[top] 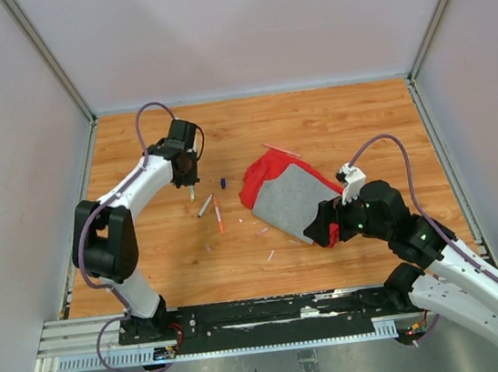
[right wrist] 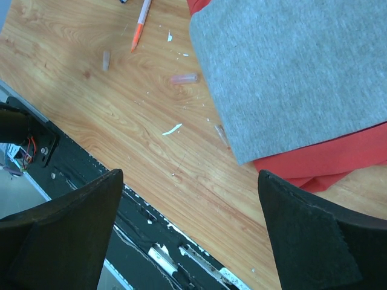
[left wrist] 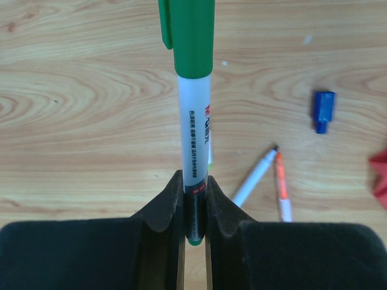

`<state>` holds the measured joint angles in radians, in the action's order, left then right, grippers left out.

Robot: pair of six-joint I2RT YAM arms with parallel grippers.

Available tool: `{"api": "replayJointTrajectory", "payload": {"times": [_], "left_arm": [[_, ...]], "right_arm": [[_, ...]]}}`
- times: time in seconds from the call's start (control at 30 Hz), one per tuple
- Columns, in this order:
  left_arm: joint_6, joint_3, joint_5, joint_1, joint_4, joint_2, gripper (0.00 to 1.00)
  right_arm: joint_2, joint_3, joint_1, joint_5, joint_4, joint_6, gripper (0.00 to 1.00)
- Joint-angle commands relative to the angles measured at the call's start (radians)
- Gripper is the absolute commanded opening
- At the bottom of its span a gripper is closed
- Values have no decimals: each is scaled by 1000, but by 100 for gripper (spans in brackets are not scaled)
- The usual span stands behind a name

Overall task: Insert the pens into the pen caps
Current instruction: Place the pen at the center of the board.

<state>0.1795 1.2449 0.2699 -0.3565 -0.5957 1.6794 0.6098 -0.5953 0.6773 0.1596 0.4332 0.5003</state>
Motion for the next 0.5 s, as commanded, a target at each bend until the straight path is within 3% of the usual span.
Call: {"api": "replayJointTrajectory", "payload": {"times": [0.0, 0.23, 0.47], "left_arm": [[-92, 90, -10, 81, -97, 75, 1], [-115, 119, -143, 193, -75, 121, 1], [-107, 103, -177, 205, -66, 178, 0]], "right_arm": [[-13, 15, -12, 59, 0, -11, 92], [-13, 19, -12, 87, -3, -25, 92], [2, 28, -12, 106, -27, -19, 92]]}}
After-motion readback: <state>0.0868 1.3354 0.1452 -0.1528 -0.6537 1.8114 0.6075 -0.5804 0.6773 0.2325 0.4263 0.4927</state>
